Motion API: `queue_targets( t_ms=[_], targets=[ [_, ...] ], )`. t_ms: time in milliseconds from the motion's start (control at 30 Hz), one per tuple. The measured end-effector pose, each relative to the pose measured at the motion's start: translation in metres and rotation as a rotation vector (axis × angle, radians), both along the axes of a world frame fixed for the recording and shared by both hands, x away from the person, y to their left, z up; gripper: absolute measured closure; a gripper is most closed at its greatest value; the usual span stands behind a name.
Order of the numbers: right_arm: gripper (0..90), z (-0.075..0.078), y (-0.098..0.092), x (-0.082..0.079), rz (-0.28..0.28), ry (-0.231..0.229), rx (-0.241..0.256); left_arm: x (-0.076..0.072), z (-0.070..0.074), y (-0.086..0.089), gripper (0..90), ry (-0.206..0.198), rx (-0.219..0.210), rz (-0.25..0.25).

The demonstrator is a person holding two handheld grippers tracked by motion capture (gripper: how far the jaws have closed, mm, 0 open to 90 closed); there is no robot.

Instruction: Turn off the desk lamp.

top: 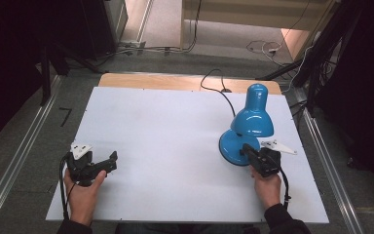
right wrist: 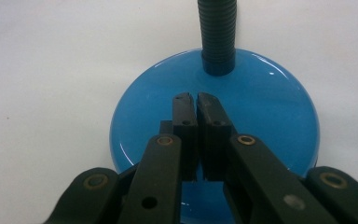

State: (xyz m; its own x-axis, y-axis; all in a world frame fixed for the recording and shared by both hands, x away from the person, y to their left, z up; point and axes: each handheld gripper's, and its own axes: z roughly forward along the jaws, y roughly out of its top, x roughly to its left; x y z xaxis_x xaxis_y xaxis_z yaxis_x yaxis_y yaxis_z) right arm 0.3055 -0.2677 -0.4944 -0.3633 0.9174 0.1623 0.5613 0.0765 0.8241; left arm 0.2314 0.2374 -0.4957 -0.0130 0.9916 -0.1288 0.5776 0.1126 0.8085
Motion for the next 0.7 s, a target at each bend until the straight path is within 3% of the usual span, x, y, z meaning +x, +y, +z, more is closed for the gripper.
queue_targets(
  t_ms=[333, 367, 400, 467, 700],
  targets=[
    [58.5, 0.006, -0.002, -0.002, 0.034, 0.003, 0.037, 0.000, 0.000, 0.000, 5.8, 0.000, -0.002, 0.000],
    [49.2, 0.008, -0.003, -0.003, 0.049, -0.005, 0.037, 0.000, 0.000, 0.000, 5.8, 0.000, -0.002, 0.000],
    [49.2, 0.008, -0.003, -0.003, 0.049, -0.005, 0.037, 0.000, 0.000, 0.000, 5.8, 0.000, -0.003, 0.000],
    [40.2, 0.010, -0.003, -0.004, 0.063, -0.009, 0.038, 0.000, 0.000, 0.000, 5.8, 0.001, -0.004, -0.001],
    [30.5, 0.013, -0.003, -0.006, 0.064, -0.013, 0.022, 0.000, -0.001, 0.000, 5.8, 0.002, -0.008, 0.000]
  ],
)
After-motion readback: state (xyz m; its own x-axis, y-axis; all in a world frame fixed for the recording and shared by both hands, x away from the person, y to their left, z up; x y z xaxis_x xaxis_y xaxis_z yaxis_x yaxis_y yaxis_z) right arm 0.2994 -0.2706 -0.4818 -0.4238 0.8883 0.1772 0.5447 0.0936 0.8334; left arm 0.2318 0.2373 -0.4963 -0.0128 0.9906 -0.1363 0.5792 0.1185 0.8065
